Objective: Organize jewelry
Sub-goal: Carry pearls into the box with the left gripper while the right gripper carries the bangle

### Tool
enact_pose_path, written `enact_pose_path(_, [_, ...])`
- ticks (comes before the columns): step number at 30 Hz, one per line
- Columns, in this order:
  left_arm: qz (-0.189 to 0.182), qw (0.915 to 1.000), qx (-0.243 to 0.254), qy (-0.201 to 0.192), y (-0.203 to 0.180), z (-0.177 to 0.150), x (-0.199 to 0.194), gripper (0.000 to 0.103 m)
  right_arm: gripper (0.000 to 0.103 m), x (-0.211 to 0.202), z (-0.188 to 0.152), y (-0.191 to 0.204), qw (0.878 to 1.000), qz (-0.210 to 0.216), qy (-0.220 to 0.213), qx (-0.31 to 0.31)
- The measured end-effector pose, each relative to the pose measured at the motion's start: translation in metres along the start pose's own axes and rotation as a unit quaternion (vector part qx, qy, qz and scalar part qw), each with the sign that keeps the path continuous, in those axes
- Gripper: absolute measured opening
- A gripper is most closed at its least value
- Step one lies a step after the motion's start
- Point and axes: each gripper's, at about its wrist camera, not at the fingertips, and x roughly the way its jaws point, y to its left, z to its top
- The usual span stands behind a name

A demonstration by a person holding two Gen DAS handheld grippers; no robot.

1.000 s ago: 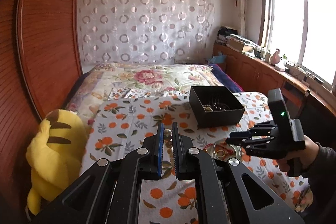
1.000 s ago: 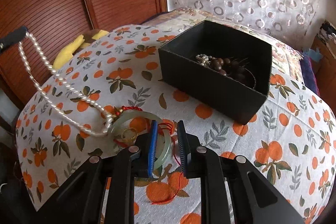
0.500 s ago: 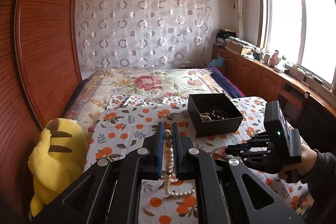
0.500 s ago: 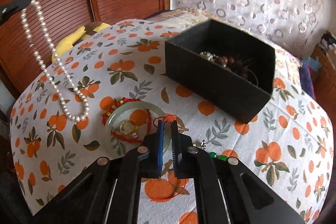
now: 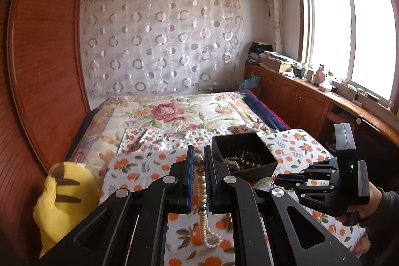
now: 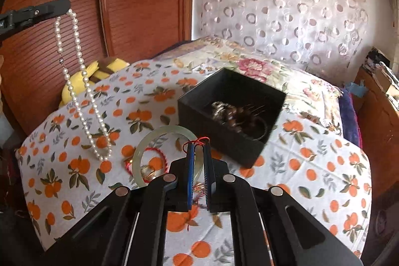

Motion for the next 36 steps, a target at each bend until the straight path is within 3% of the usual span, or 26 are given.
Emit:
enact_pose_path(14, [-0.023, 0.9983, 0.041, -0.034, -0.039, 0.073, 0.024, 0.007, 0.008, -0.018, 0.034, -0.042, 0.999, -0.012, -0.044, 0.019])
enact_pose_path(21, [-0.028, 0.9972, 0.057, -0.039, -0.056, 0.104, 0.056, 0.007, 0.008, -0.011, 0.048, -0.063, 0.998, -0.012, -0.055, 0.023])
enact_pose_path(28, [-0.037, 0.9975, 0.057, -0.022, -0.060, 0.114, 0.097, 0.007, 0.008, 0.012, 0.056, -0.077, 0.998, -0.016, -0.057, 0.027])
enact_pose_path(36, [-0.044, 0.9973, 0.054, 0.021, -0.059, 0.098, 0.143, 0.007, 0.009, 0.040, 0.056, -0.085, 0.998, -0.007, -0.042, 0.038])
